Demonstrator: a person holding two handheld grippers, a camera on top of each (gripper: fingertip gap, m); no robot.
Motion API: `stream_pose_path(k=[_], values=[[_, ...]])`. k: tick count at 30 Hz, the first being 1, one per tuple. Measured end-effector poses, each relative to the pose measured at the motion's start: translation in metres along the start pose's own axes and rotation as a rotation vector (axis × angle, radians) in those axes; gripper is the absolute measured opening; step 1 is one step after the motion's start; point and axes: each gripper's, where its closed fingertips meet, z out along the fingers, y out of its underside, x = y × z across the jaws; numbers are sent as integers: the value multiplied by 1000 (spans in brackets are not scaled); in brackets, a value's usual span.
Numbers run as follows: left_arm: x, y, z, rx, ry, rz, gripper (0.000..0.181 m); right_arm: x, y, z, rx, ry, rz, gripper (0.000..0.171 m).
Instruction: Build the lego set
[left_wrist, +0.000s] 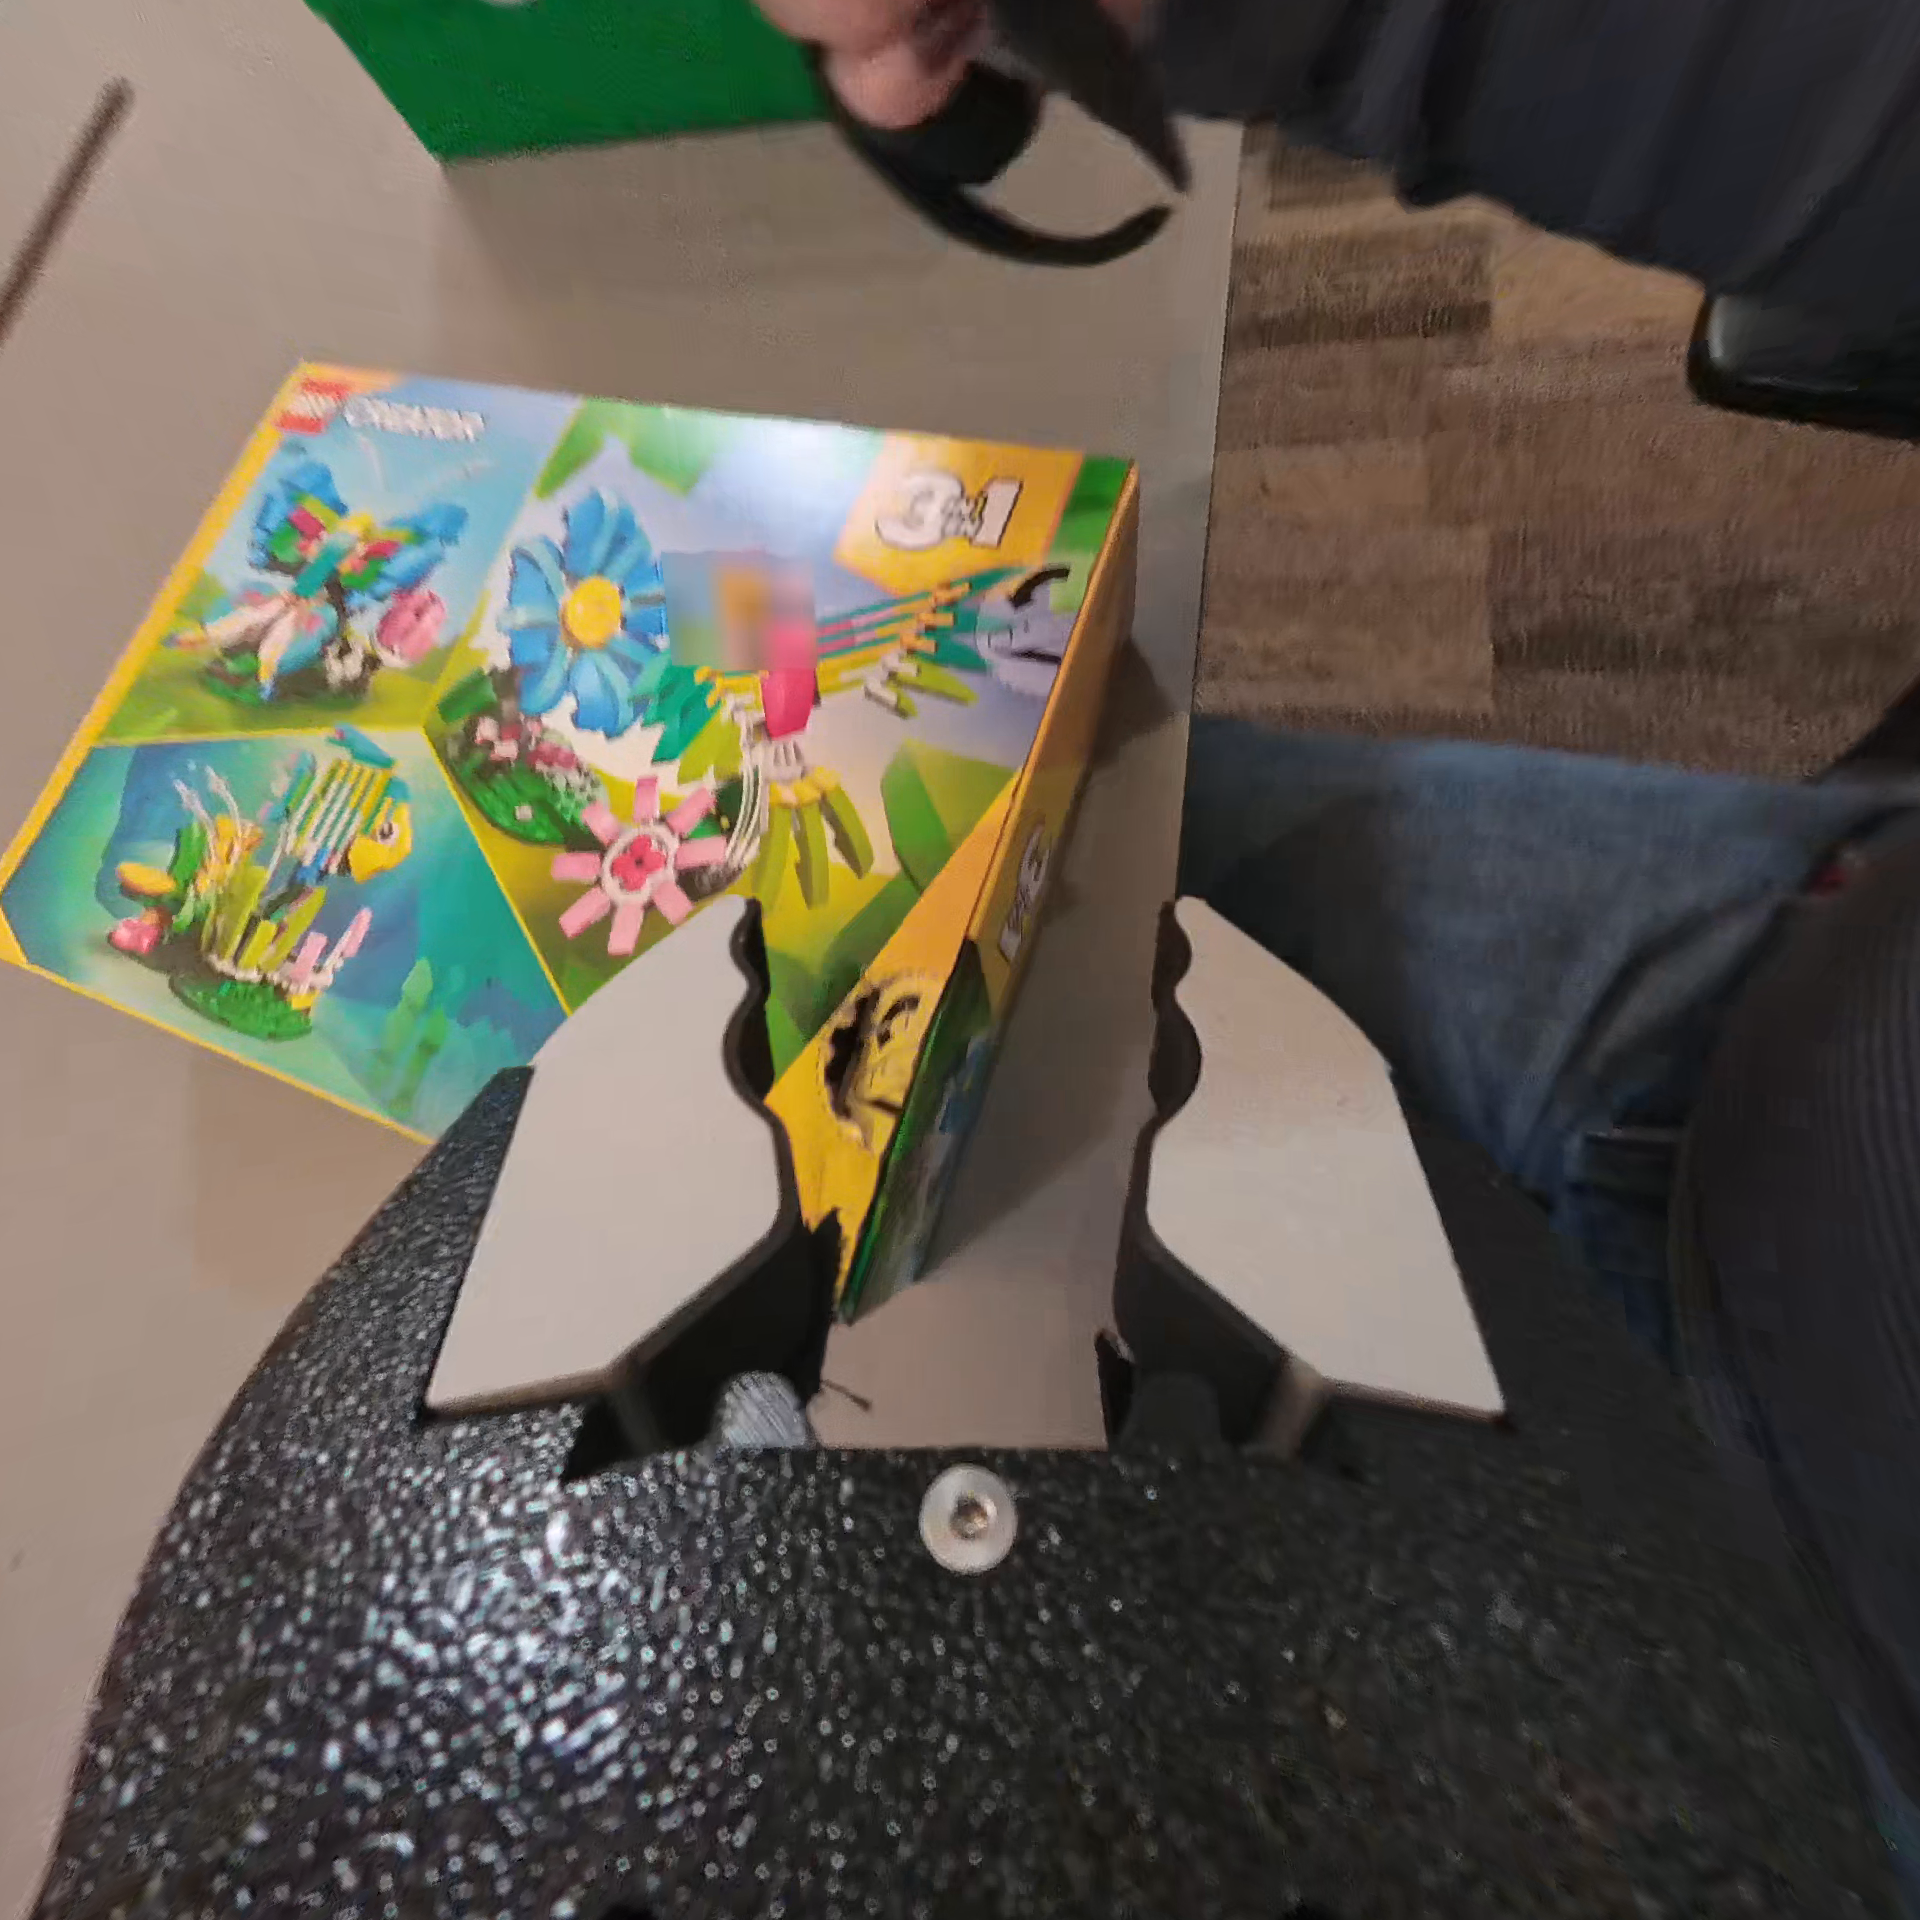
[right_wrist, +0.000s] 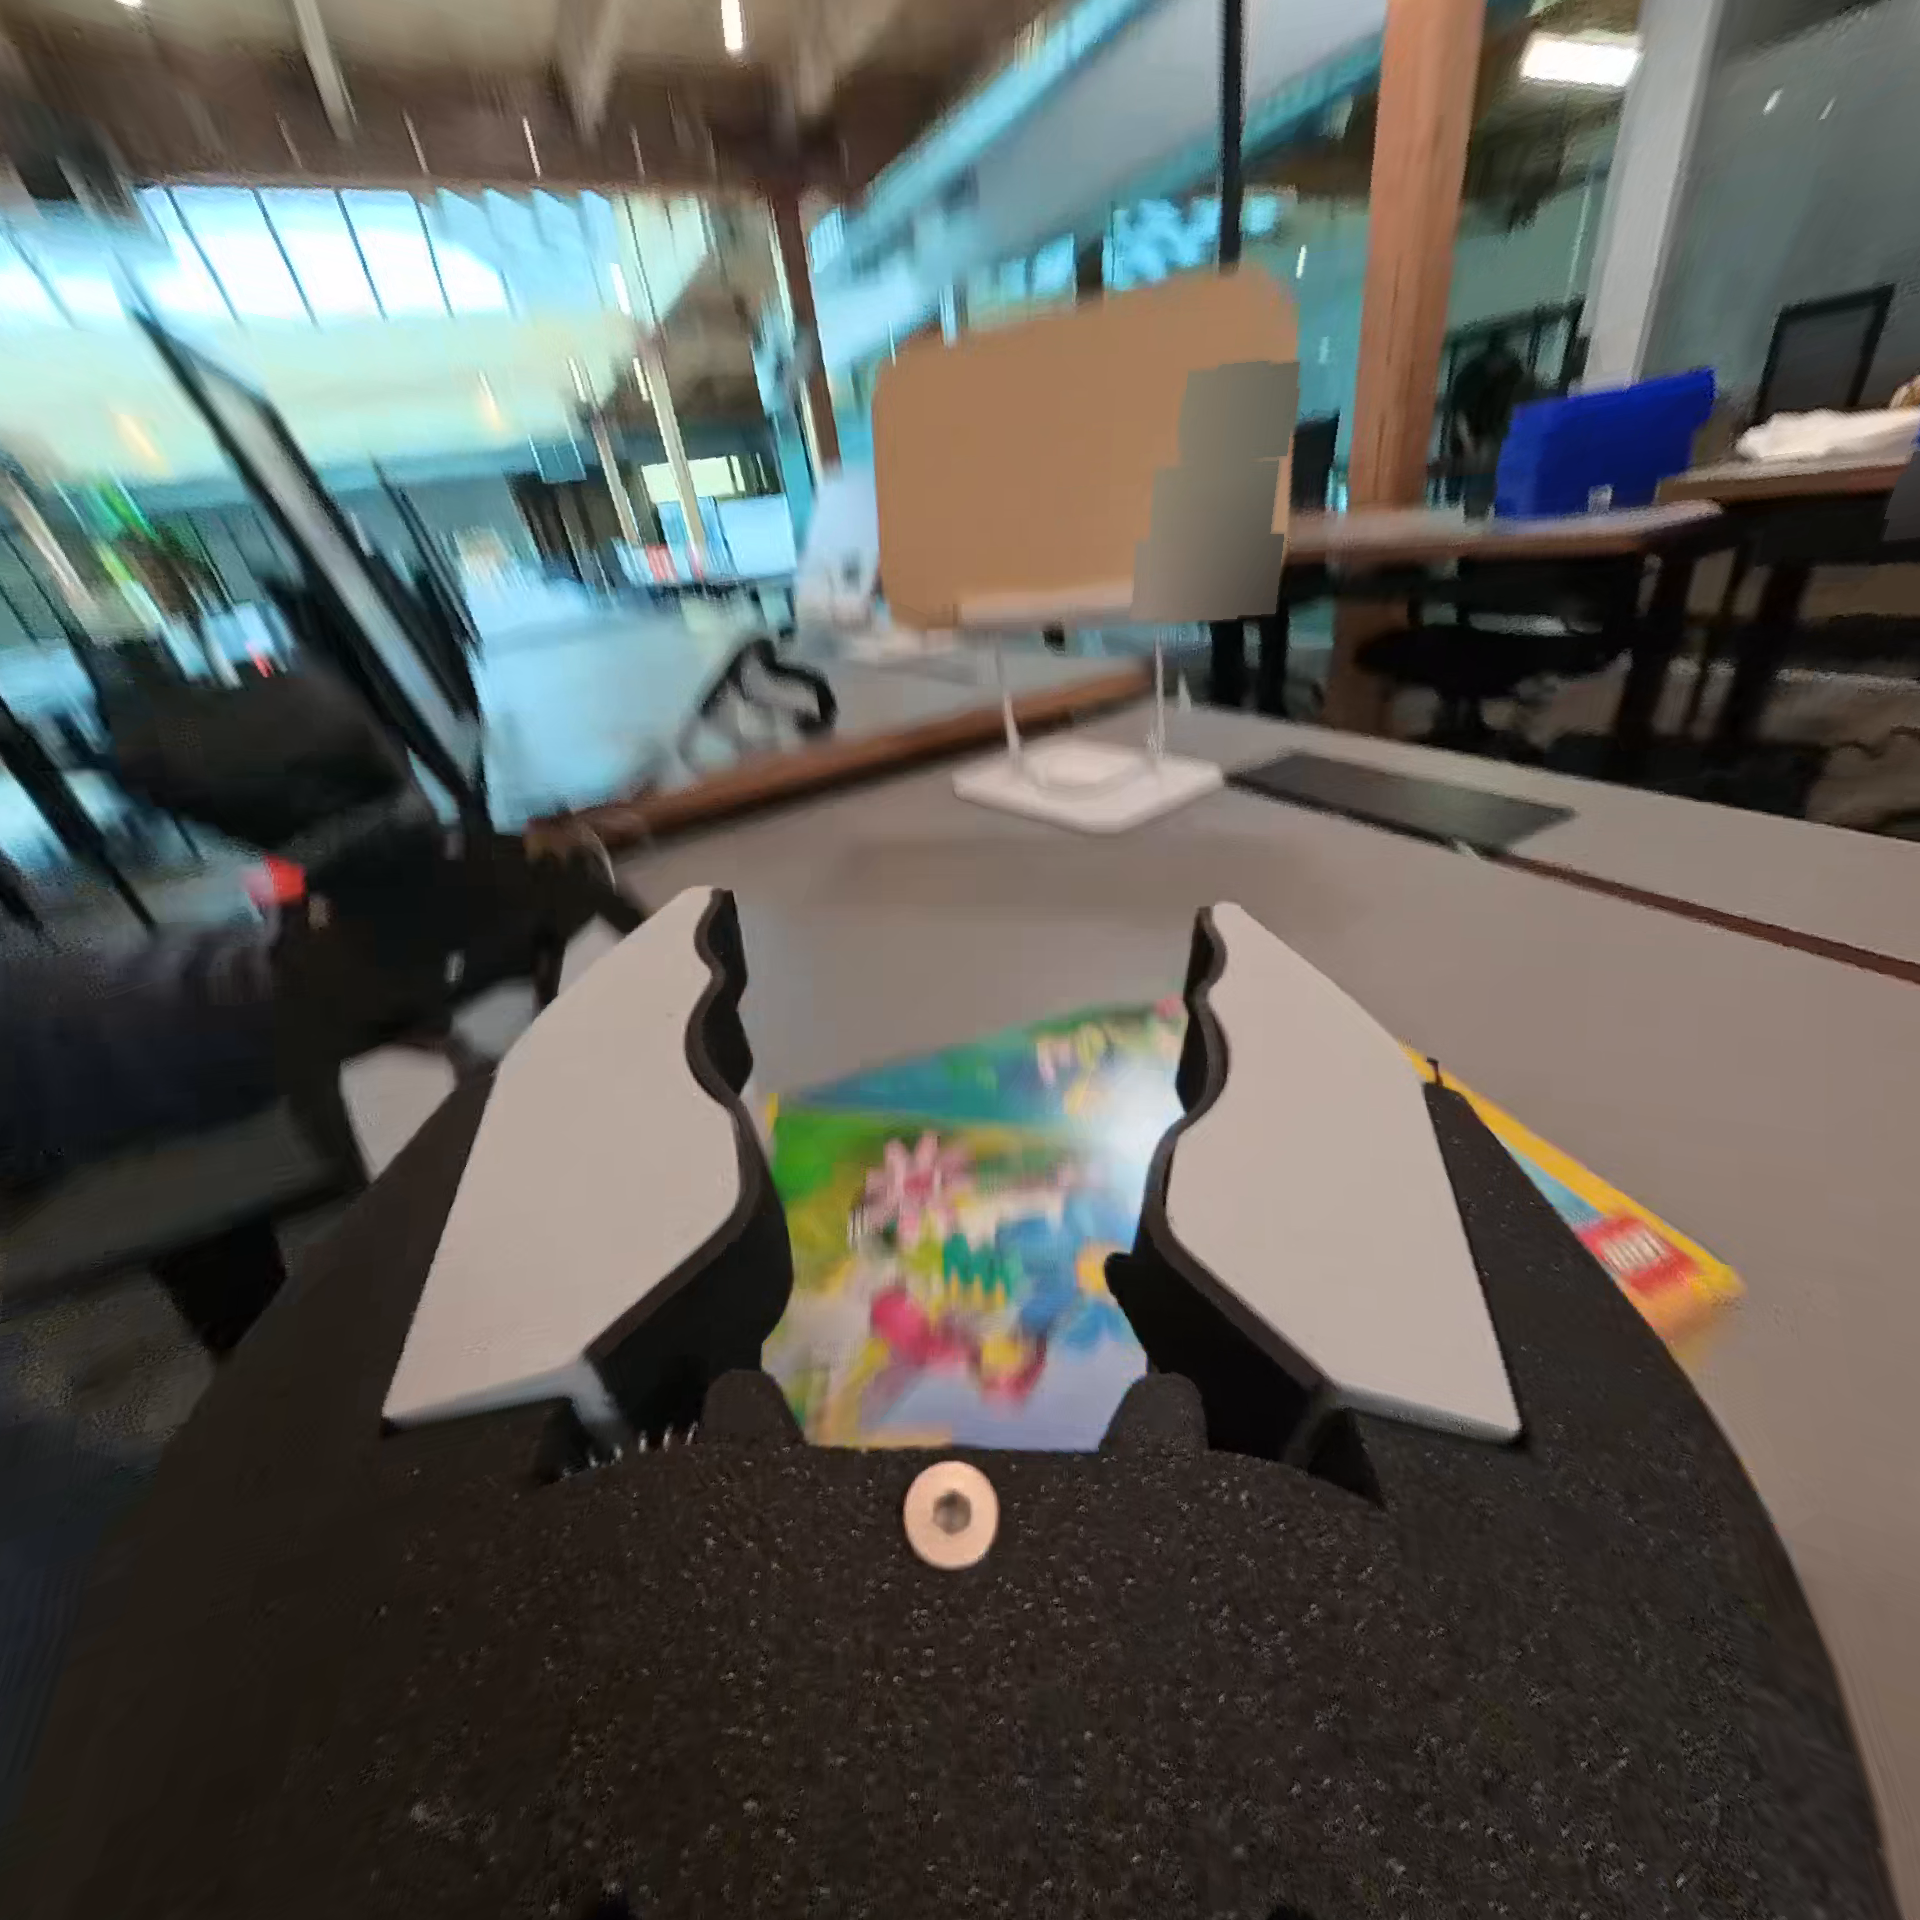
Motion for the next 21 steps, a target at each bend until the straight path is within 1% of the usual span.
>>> stream_pose_path(k=[2,5,8,10,11,12,13,16,17,21], values=[[-5,-3,7,7,-50,52,75,-20,22,-19,-198,17,-119,73],[-9,-11,18,15,-72,156,74,-53,74,-45,-518,24,-287,67],[-9,-20,31,20,-50,220,74,-66,119,-59,-759,79,-571,57],[-10,-19,40,-11,-44,266,73,-68,134,-60,-840,111,-770,51],[-7,-17,44,-30,-22,287,73,-69,139,-57,-864,112,-832,50],[-5,-13,48,-49,4,307,72,-70,144,-55,-886,112,-871,50],[-3,-9,51,-62,27,329,67,-69,148,-53,-914,116,-901,49],[-6,-7,55,-24,26,370,65,-58,157,-53,-1011,171,-1003,46],[-5,-7,55,-22,31,363,65,-56,157,-52,-1022,188,-1043,41],[-2,-6,56,-20,41,383,60,-53,159,-52,-1067,201,-1117,39]])
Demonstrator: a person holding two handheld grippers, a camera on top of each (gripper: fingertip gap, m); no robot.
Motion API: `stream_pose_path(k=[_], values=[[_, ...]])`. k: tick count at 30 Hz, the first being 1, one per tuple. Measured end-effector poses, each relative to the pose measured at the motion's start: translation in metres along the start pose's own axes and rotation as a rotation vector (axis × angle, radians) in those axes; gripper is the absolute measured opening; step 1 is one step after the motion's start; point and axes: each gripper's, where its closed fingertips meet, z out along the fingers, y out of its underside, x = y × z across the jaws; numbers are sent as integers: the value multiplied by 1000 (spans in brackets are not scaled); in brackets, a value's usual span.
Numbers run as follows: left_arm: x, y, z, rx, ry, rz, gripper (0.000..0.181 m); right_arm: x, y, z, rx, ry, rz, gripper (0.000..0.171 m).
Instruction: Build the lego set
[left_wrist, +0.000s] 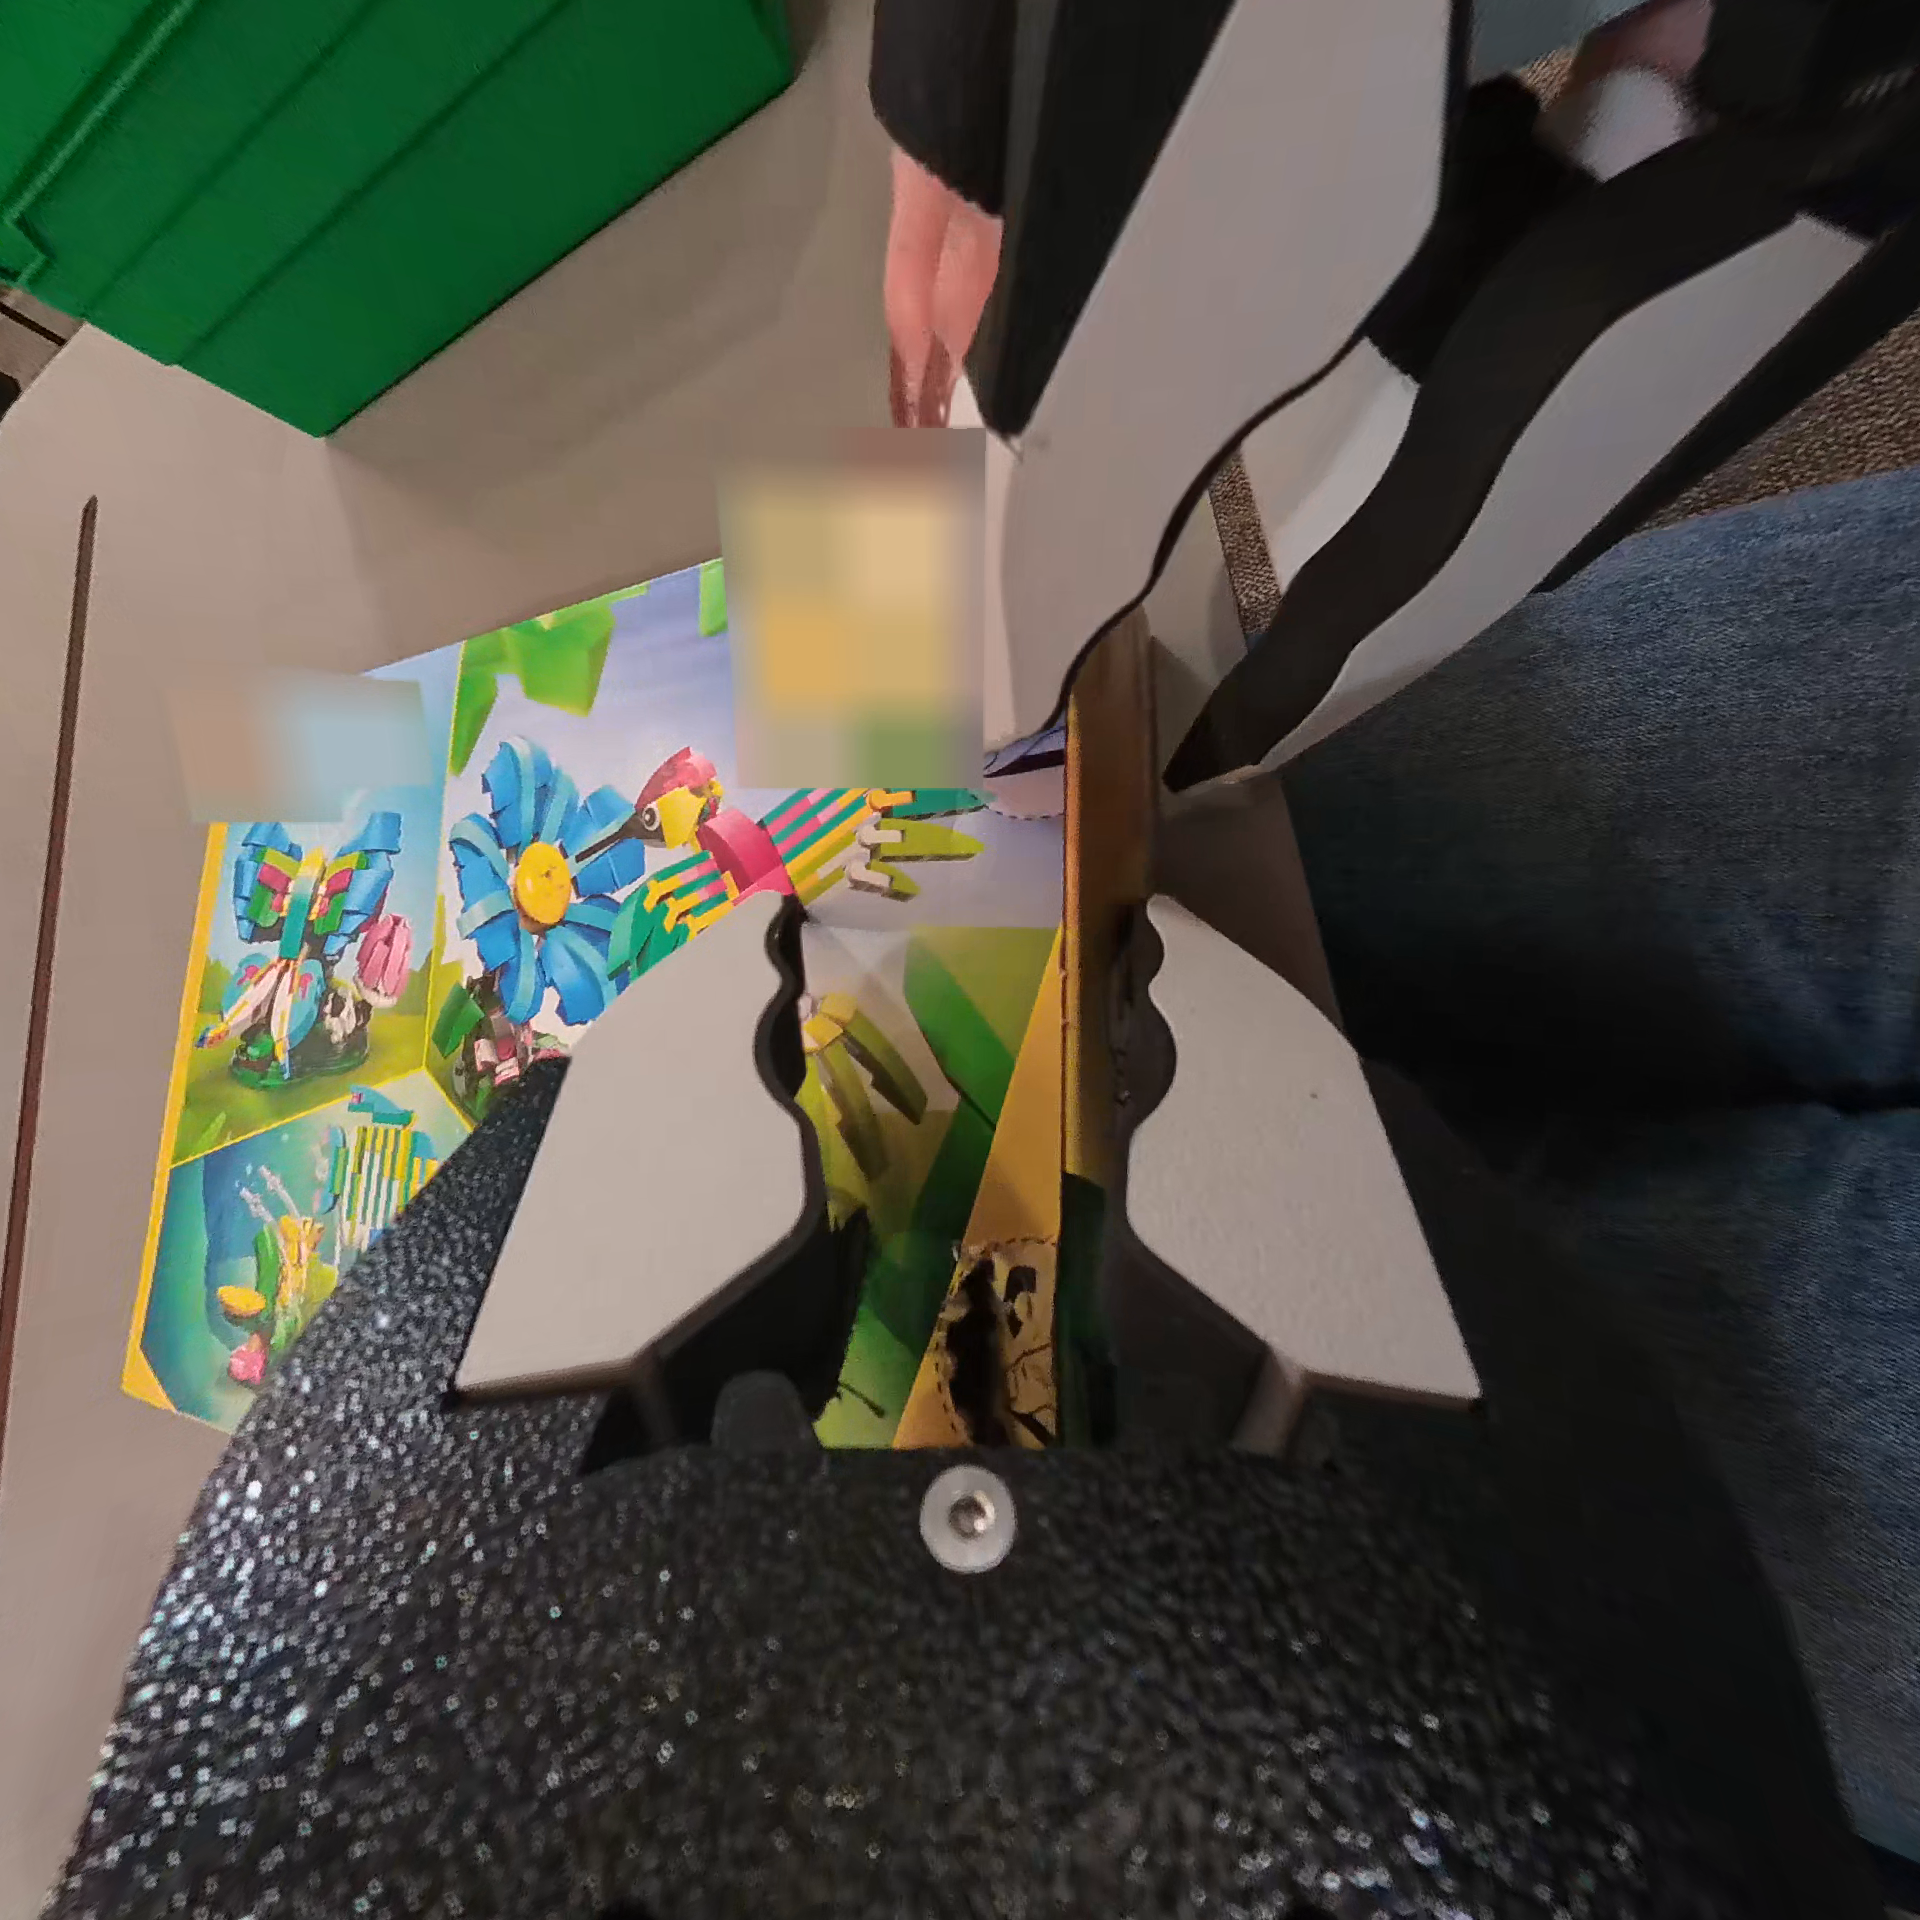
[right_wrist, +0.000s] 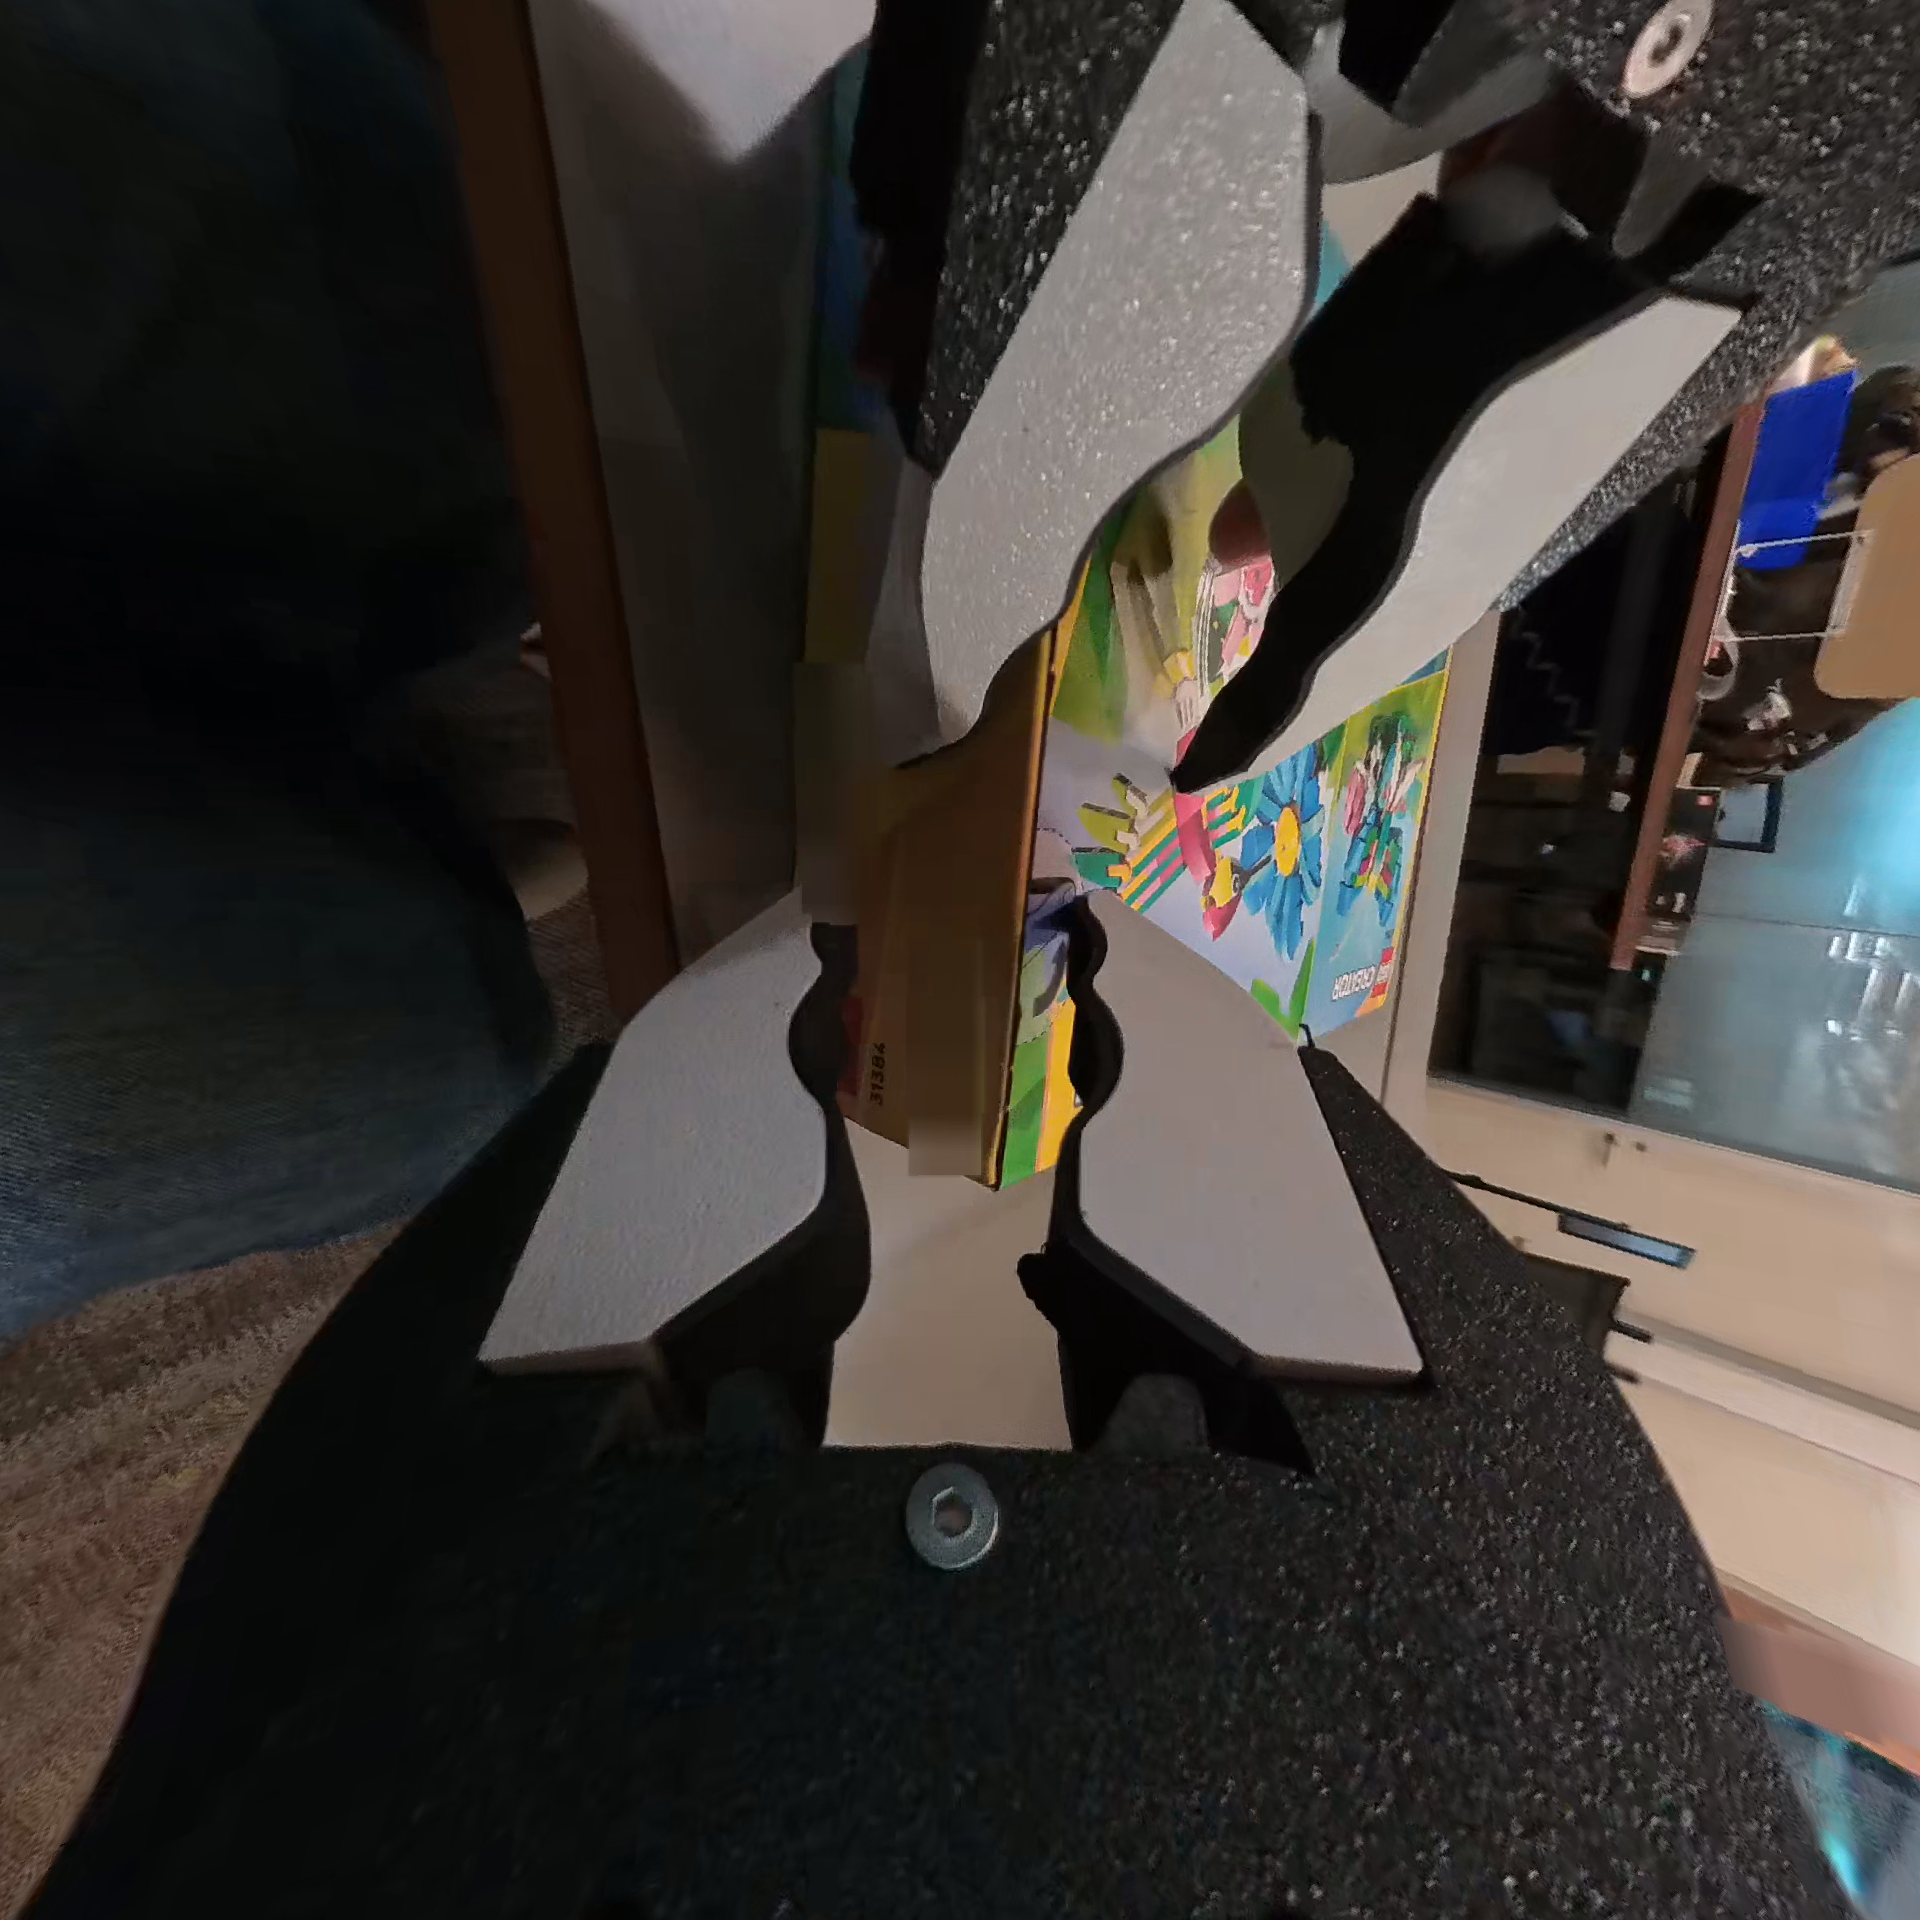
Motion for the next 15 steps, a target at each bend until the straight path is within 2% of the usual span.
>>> stream_pose_path(k=[2,9,15], values=[[0,0,0,1,16,-24,59,2,0,1,-21,11,-25,32],[1,1,1,-2,32,-60,58,1,0,2,-62,-32,-20,28],[1,2,2,-6,39,-84,55,2,-1,4,-15,-64,58,22]])
